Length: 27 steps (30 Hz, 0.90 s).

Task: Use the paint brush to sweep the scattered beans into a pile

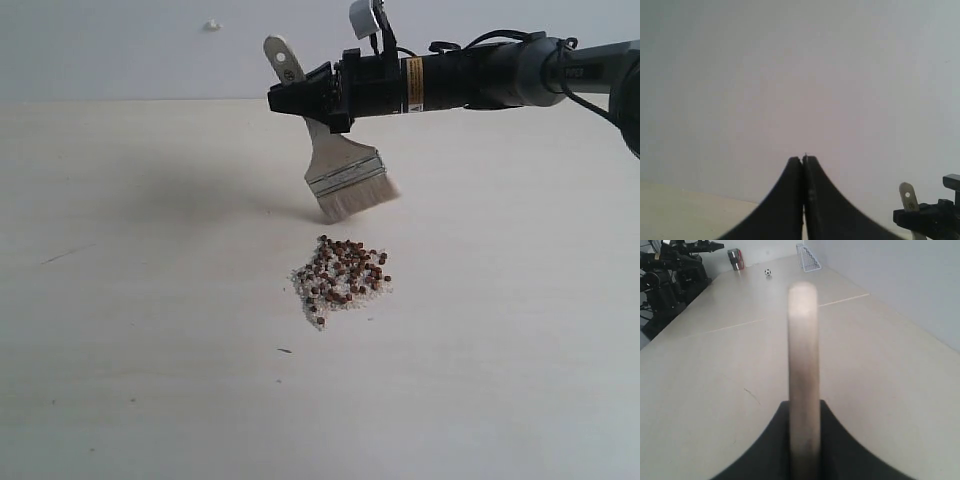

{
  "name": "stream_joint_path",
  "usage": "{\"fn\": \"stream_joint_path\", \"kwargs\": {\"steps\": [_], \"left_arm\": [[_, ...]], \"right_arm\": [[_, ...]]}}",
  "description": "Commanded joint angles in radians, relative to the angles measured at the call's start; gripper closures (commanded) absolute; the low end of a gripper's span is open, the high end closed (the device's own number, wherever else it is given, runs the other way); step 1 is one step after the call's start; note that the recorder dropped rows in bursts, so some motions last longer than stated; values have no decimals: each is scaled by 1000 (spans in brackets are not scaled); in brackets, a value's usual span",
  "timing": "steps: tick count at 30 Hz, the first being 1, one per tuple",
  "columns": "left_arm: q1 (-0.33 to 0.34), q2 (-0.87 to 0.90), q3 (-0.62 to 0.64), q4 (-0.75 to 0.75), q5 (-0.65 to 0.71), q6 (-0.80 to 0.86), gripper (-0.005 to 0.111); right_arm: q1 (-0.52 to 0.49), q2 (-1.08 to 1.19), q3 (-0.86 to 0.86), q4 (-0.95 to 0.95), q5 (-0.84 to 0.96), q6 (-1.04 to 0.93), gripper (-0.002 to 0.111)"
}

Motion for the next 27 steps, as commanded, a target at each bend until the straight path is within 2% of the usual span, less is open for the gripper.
{"fn": "stream_joint_path", "kwargs": {"steps": [1,14,27], "left_arm": [[1,-5,6,4,3,4,107],[1,-5,6,4,3,4,107],[1,-5,6,4,3,4,107]], "right_arm": [[-8,-23,-6,33,-2,-17,108],[-8,26,-6,137,-2,-45,108],[15,35,-6,-1,-2,82,108]]}}
